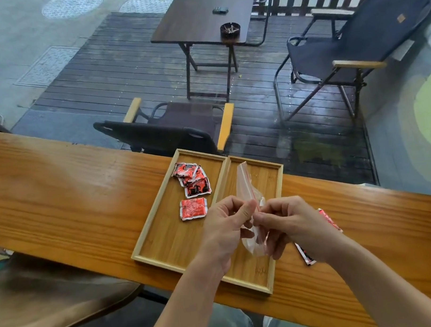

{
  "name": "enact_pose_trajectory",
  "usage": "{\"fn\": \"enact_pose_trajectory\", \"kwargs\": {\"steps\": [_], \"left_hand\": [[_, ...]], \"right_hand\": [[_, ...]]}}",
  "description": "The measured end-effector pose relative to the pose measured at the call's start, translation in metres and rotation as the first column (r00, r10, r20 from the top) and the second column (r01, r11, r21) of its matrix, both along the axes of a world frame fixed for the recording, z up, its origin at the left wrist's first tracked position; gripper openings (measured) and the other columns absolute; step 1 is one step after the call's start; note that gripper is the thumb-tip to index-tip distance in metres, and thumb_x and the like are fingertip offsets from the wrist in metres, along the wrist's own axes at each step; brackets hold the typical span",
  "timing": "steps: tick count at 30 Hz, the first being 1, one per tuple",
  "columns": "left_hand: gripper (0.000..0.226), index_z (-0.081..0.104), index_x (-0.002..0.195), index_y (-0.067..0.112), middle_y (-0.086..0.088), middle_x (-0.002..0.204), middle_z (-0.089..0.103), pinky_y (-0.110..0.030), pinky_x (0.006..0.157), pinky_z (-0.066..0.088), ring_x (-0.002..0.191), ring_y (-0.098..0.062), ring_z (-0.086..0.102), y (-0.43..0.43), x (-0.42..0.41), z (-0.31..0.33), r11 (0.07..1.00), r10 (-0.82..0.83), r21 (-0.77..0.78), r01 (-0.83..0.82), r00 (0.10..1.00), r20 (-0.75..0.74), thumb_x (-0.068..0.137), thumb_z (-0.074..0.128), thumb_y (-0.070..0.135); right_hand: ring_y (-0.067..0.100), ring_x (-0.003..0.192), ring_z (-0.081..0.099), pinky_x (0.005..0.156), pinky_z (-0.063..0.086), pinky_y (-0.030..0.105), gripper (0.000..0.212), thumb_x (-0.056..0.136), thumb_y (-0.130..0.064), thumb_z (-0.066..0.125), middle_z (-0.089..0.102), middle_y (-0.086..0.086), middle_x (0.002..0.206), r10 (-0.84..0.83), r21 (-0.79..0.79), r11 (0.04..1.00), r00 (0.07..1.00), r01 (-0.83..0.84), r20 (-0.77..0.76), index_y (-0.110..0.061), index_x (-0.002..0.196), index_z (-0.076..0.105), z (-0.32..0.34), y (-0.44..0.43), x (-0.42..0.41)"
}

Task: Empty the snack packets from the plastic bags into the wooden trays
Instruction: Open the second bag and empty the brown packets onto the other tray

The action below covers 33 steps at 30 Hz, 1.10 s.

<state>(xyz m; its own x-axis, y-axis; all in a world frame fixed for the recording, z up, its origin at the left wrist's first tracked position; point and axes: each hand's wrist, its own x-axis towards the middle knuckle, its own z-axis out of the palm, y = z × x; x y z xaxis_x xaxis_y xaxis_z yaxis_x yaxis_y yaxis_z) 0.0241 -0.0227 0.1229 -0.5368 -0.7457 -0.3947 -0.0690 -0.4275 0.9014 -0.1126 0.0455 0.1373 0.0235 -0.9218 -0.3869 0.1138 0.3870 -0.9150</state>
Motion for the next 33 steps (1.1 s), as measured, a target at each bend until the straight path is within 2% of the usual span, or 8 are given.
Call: {"fn": "enact_pose_trajectory", "kwargs": {"steps": [8,12,14,18,24,28,31,33], "left_hand": [[0.028,0.056,0.076,0.010,0.000,0.057,0.052,-0.027,0.056,0.049,0.051,-0.010,0.053,0.004,0.003,0.005,0.977,0.170,-0.147,-0.153,0.979,0.109,0.085,0.055,0.037],[0.047,0.051,0.069,0.021,0.005,0.058,0.050,-0.023,0.050,0.041,0.053,-0.009,0.047,0.008,0.017,0.002,0.965,-0.076,-0.224,0.138,0.962,0.263,0.061,0.061,0.066],[0.033,0.054,0.064,0.025,0.010,0.052,0.052,-0.018,0.046,0.040,0.048,-0.003,0.047,0.009,0.023,0.001,0.952,-0.197,-0.188,0.241,0.954,0.226,0.069,0.064,0.056],[0.018,0.061,0.066,0.029,0.011,0.057,0.058,-0.018,0.046,0.044,0.054,-0.004,0.053,0.007,0.032,-0.001,0.962,-0.229,-0.111,0.249,0.959,0.164,0.082,0.060,0.038],[0.016,0.059,0.071,0.018,0.001,0.061,0.058,-0.019,0.048,0.045,0.055,-0.010,0.054,0.008,0.031,0.002,0.948,-0.189,-0.232,0.217,0.972,0.138,0.086,0.058,0.021],[0.020,0.053,0.070,0.023,0.006,0.061,0.054,-0.021,0.049,0.043,0.052,-0.005,0.049,0.018,0.025,0.003,0.856,-0.131,-0.418,0.304,0.909,0.395,0.090,0.053,0.024],[0.020,0.044,0.071,0.026,0.010,0.063,0.048,-0.018,0.045,0.039,0.053,-0.006,0.048,0.028,0.019,0.004,0.741,-0.011,-0.527,0.416,0.792,0.610,0.090,0.048,0.025],[0.015,0.041,0.077,0.025,0.011,0.067,0.044,-0.016,0.045,0.035,0.057,-0.005,0.047,0.030,0.014,0.004,0.747,0.052,-0.531,0.401,0.760,0.647,0.089,0.050,0.022]], "right_hand": [[0.015,0.043,0.057,0.037,0.047,0.021,0.005,0.085,-0.009,0.061,0.063,0.002,0.056,0.085,0.010,0.996,0.992,-0.084,-0.089,-0.009,0.080,0.062,-0.009,0.003,0.011],[0.013,0.043,0.054,0.037,0.044,0.020,0.008,0.088,-0.012,0.058,0.059,0.002,0.058,0.075,-0.065,0.994,0.977,-0.090,-0.202,-0.011,0.080,0.061,-0.012,0.001,0.016],[0.013,0.044,0.054,0.038,0.044,0.019,0.008,0.088,-0.011,0.057,0.059,0.000,0.058,0.104,-0.087,0.989,0.974,-0.124,-0.202,-0.008,0.081,0.060,-0.013,0.002,0.014],[0.011,0.045,0.052,0.040,0.043,0.017,0.007,0.089,-0.012,0.057,0.059,-0.001,0.059,0.143,-0.110,0.980,0.974,-0.164,-0.173,-0.009,0.085,0.061,-0.014,0.005,0.012],[0.009,0.045,0.044,0.041,0.036,0.018,0.013,0.085,-0.010,0.060,0.052,0.000,0.055,-0.006,-0.122,0.992,0.987,-0.014,-0.161,-0.004,0.073,0.060,-0.014,0.004,0.015],[0.011,0.053,0.046,0.049,0.038,0.025,0.021,0.078,-0.018,0.063,0.053,0.004,0.057,-0.155,-0.198,0.978,0.840,0.057,-0.520,-0.004,0.063,0.059,-0.022,0.005,0.027],[0.021,0.058,0.050,0.052,0.041,0.034,0.018,0.077,-0.015,0.063,0.059,0.016,0.064,-0.176,-0.166,0.981,0.801,0.097,-0.572,-0.001,0.066,0.061,-0.028,0.005,0.028],[0.019,0.060,0.052,0.054,0.044,0.034,0.010,0.079,-0.014,0.064,0.060,0.013,0.072,-0.094,-0.079,0.995,0.836,0.061,-0.540,-0.007,0.072,0.060,-0.029,0.004,0.025]]}}
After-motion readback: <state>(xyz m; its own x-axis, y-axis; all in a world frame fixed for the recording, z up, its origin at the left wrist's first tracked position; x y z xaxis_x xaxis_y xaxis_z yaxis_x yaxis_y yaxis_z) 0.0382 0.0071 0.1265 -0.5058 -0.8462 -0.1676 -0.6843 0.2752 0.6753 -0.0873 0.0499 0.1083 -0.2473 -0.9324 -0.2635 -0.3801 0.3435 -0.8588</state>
